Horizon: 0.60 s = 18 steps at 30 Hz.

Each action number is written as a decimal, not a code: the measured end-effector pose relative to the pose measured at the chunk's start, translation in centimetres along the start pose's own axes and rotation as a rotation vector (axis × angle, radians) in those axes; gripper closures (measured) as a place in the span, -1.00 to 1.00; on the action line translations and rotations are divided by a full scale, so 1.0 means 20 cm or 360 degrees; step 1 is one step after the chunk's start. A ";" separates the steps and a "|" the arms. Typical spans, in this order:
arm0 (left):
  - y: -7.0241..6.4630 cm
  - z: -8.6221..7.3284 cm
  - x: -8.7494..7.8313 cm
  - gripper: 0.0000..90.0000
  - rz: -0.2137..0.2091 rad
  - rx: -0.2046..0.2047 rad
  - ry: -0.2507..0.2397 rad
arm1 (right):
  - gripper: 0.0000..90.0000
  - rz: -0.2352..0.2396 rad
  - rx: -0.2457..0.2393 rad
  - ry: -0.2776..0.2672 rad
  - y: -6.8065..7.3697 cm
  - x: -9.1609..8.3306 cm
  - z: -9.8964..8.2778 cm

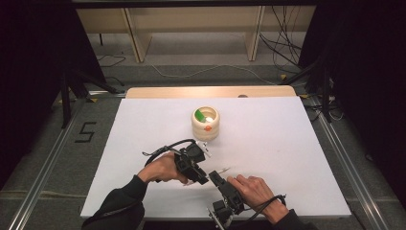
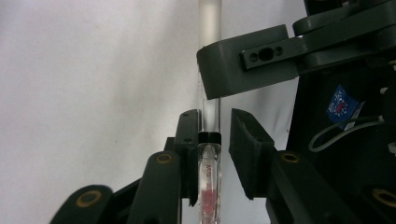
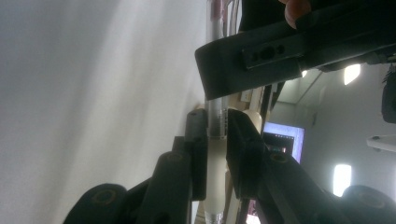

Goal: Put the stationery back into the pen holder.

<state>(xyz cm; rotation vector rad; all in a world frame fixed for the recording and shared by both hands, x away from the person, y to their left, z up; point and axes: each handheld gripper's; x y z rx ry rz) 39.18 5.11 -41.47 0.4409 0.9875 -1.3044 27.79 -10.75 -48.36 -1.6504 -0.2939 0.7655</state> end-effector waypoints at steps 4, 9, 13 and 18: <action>0.01 0.00 0.01 0.70 0.0004 0.0004 0.0016 | 0.78 0.0003 -0.0004 -0.0012 0.01 0.00 0.00; 0.01 0.00 0.02 0.72 -0.0010 0.0007 0.0036 | 0.78 0.0010 -0.0016 -0.0019 0.01 0.00 0.01; 0.01 0.00 0.03 0.73 -0.0014 0.0006 0.0041 | 0.78 0.0019 -0.0031 -0.0022 0.01 0.00 0.01; 0.01 0.00 0.03 0.75 0.0002 0.0011 0.0031 | 0.76 0.0017 -0.0027 -0.0017 0.02 0.00 0.00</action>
Point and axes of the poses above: each handheld gripper's, and its own axes: x roughly forward along the jaws, z roughly out of its top, y roughly to its left, and after that the axes turned 8 degrees about -y, right-handed
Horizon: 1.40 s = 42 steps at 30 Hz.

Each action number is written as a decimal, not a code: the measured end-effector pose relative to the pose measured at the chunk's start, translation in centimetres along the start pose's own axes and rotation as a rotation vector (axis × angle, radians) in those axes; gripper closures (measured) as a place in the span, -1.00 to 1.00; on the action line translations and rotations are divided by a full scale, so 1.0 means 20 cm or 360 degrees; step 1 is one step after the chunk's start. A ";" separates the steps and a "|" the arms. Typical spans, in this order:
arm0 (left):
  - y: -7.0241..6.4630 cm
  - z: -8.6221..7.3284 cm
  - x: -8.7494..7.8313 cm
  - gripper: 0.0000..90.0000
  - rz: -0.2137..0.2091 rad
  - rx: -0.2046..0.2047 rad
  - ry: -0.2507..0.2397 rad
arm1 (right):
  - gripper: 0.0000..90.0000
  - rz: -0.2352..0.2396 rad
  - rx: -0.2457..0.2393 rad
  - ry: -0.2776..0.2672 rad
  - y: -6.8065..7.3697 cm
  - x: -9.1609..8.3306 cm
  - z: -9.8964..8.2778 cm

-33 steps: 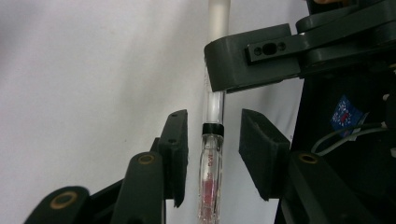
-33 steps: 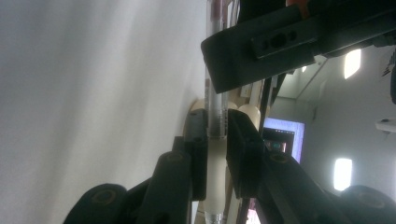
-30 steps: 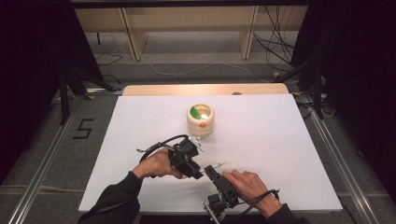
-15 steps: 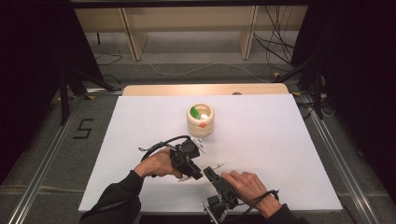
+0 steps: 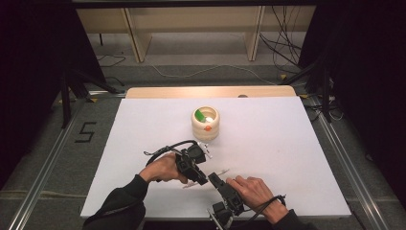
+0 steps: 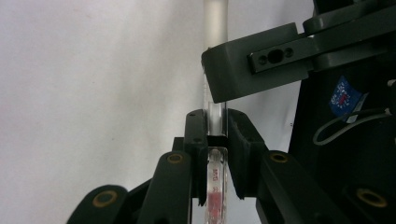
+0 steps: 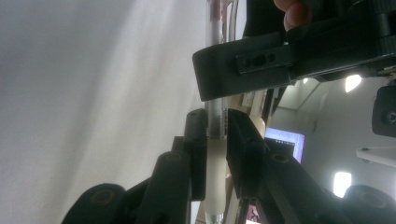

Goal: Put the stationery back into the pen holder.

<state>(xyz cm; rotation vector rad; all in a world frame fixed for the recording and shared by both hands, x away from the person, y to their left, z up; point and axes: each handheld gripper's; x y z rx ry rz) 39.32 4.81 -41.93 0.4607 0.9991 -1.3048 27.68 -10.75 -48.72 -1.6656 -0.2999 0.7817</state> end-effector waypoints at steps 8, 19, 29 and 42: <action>0.03 -0.03 -0.04 0.76 0.0018 -0.0035 -0.0055 | 0.17 0.0004 0.0066 0.0007 -0.03 -0.02 -0.03; 0.09 -0.07 -0.13 0.76 0.0099 -0.0121 -0.0192 | -0.04 -0.0007 0.0608 0.0015 -0.11 -0.04 -0.09; 0.11 -0.07 -0.18 0.76 0.0178 -0.0169 -0.0333 | -0.21 0.0030 0.1250 -0.0010 -0.19 -0.06 -0.22; 0.13 -0.06 -0.27 0.76 0.0333 -0.0245 -0.0588 | -0.25 0.0043 0.2142 -0.0147 -0.25 -0.11 -0.43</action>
Point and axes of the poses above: each handheld gripper's, and its own axes: x roughly forward along the jaws, z roughly out of its top, y roughly to its left, and after that the axes turned 8 degrees about -y, right-handed
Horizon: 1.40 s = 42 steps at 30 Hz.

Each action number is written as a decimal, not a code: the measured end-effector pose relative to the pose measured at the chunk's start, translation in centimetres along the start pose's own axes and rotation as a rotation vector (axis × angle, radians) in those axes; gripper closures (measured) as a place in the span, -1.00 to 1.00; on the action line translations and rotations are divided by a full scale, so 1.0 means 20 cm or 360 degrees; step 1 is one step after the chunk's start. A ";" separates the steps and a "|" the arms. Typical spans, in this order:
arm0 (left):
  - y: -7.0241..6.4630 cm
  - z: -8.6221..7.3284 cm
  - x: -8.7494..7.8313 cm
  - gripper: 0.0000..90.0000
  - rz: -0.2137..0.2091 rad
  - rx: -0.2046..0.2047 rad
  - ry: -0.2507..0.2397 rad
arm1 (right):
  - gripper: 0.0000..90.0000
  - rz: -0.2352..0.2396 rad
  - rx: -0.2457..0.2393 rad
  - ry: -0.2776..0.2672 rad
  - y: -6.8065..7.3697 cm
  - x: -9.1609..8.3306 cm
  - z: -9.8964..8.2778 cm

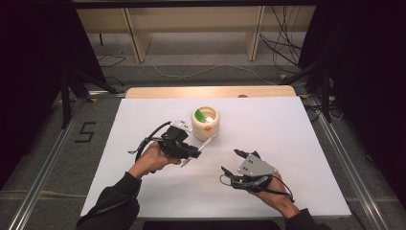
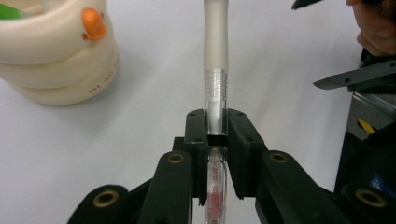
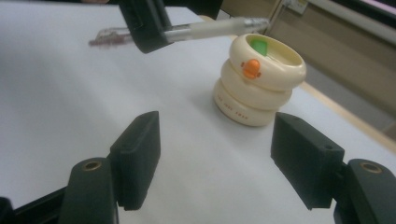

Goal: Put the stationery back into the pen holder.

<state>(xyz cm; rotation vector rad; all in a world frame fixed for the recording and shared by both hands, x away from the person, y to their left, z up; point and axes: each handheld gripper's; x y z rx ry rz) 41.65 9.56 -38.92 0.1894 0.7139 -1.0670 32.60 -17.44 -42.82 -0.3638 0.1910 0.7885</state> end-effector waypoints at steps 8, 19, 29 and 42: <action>0.01 0.01 -0.02 0.76 0.0070 -0.0033 -0.0120 | -0.27 -0.0005 0.0294 -0.0019 -0.08 -0.03 -0.03; 0.03 0.04 -0.06 0.75 0.0177 -0.0079 -0.0338 | -0.43 -0.0028 0.0432 -0.0016 -0.14 -0.07 -0.07; 0.08 0.09 -0.05 0.75 0.0224 -0.0137 -0.0445 | -0.56 -0.0081 0.0459 -0.0012 -0.18 -0.16 -0.13; 0.16 0.17 -0.02 0.75 0.0301 -0.0190 -0.0522 | -0.56 -0.0093 0.0450 0.0007 -0.18 -0.18 -0.14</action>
Point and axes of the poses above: each handheld gripper's, and its own axes: x roughly forward along the jaws, z roughly out of its top, y roughly to its left, and after that the axes turned 8 degrees about -y, right-handed
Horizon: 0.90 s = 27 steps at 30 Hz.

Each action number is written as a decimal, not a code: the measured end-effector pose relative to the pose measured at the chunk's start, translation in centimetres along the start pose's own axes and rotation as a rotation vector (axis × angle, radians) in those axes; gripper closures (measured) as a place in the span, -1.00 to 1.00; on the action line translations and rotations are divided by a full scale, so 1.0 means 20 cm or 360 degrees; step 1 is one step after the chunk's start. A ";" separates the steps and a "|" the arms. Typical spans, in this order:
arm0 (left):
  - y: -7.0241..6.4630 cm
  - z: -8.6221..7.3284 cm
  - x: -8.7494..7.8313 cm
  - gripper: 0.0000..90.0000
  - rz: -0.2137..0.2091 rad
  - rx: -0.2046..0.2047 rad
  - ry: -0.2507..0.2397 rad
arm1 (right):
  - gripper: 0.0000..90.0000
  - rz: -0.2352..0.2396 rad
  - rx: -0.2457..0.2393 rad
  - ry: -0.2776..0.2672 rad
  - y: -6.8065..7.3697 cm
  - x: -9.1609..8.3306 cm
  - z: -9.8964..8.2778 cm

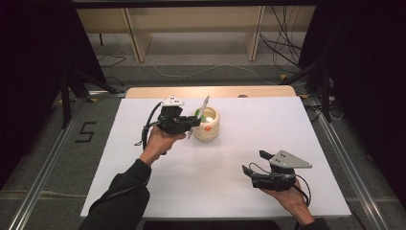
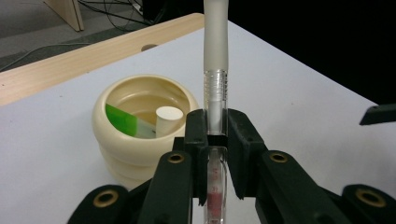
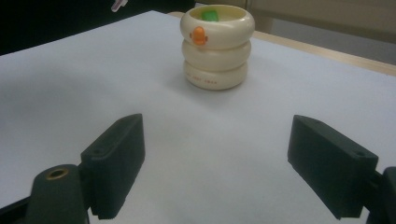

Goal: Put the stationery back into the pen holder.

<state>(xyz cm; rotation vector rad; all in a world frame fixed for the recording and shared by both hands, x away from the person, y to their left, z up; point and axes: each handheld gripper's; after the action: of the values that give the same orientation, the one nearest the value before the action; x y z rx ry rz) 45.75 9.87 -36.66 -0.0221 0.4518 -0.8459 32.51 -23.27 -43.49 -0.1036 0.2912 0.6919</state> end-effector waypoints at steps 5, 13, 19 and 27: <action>0.02 0.05 0.04 0.75 0.0047 -0.0024 -0.0040 | -0.57 0.0011 0.0002 0.0004 0.00 -0.01 -0.01; 0.04 0.09 0.10 0.75 0.0077 -0.0029 -0.0075 | -0.57 0.0023 0.0024 0.0009 0.01 -0.02 -0.02; 0.05 0.12 0.16 0.75 0.0108 -0.0023 -0.0087 | -0.56 0.0025 0.0024 0.0014 0.01 -0.02 -0.02; 0.06 0.13 0.23 0.75 0.0125 -0.0046 -0.0091 | -0.56 0.0031 0.0013 0.0028 0.01 -0.02 -0.03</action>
<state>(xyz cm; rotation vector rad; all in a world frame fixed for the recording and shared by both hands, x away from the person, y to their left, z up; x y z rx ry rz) 50.43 6.89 -36.24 -0.0550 0.4084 -0.7596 31.94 -23.39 -43.92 -0.0992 0.3124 0.7096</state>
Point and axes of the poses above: each handheld gripper's, and its own axes: x roughly forward along the jaws, z roughly out of its top, y roughly to its left, and after that the axes turned 8 degrees about -y, right-handed
